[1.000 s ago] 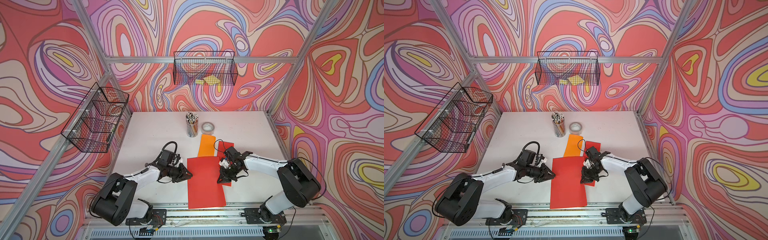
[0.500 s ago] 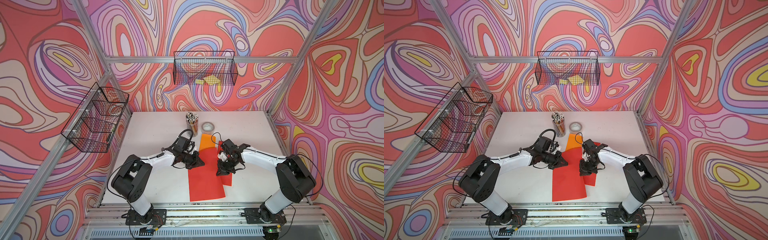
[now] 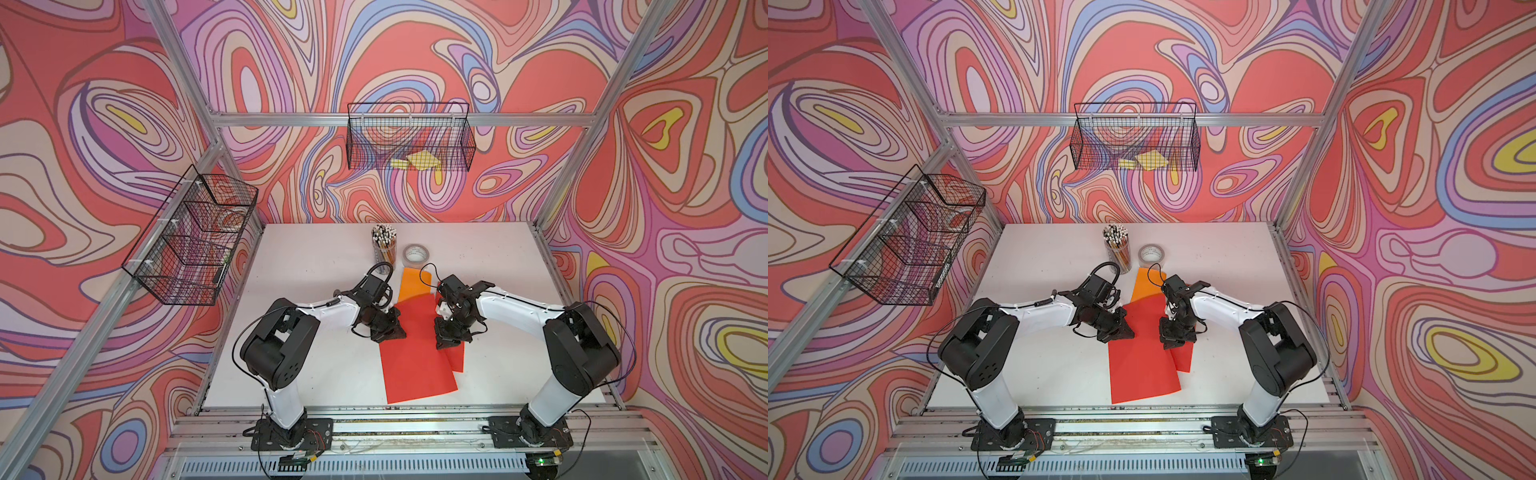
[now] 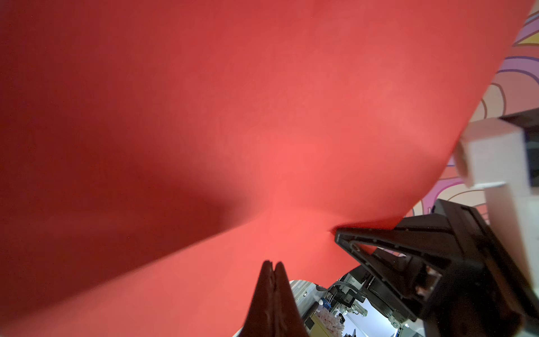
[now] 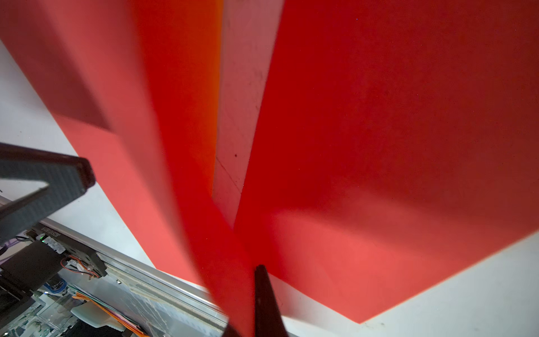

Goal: Fold the rectangular paper in half along the long edge
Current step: Fold the paper.

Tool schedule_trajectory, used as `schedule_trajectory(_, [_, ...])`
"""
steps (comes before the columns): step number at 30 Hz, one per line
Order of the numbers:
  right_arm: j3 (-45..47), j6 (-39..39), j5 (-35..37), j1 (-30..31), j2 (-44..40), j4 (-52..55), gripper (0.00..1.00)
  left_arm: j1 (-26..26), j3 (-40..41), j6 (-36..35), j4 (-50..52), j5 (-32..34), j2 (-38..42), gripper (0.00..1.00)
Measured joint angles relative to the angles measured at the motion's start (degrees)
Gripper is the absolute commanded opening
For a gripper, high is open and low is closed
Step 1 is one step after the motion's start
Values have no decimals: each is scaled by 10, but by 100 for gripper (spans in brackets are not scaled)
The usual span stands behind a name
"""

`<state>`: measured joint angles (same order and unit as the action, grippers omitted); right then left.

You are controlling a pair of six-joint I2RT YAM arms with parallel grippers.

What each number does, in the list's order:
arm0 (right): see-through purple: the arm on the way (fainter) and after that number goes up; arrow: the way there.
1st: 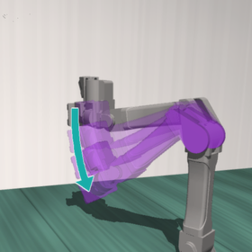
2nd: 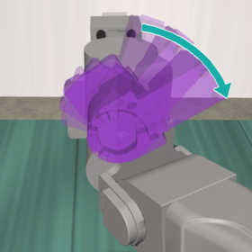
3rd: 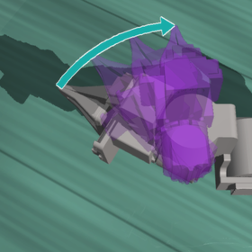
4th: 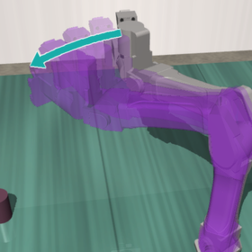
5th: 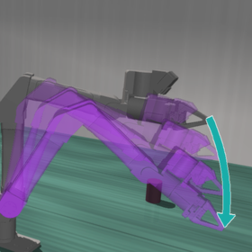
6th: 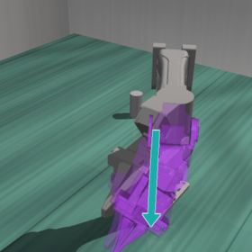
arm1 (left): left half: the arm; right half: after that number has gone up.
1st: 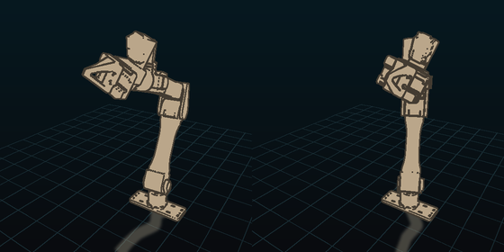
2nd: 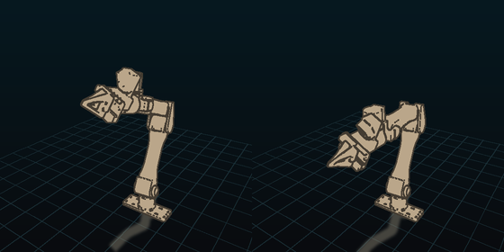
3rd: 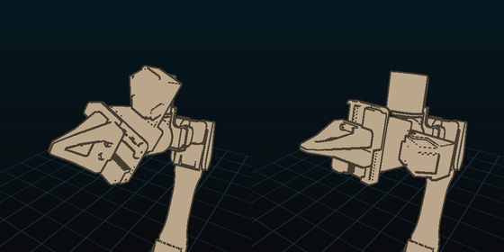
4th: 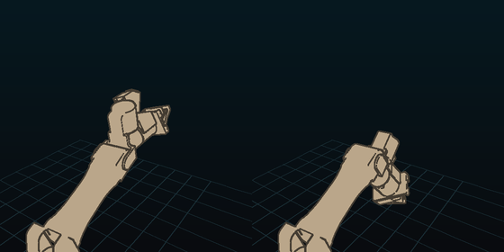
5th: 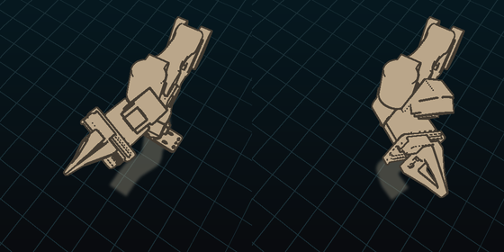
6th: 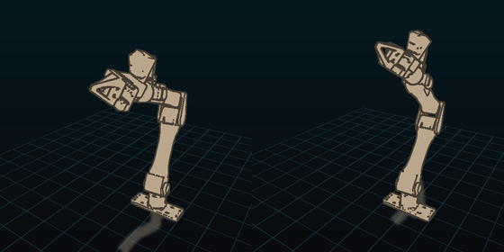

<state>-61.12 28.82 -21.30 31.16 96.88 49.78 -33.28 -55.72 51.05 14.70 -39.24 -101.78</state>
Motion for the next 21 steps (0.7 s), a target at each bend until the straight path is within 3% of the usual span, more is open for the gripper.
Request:
schedule_trajectory(13, [-111, -16, 79, 0, 26, 64, 0, 0, 42, -2, 3, 26, 33, 0])
schedule_trajectory(21, [-132, -10, 81, 0, 30, 76, 0, 0, 59, 2, -27, 16, 16, 0])
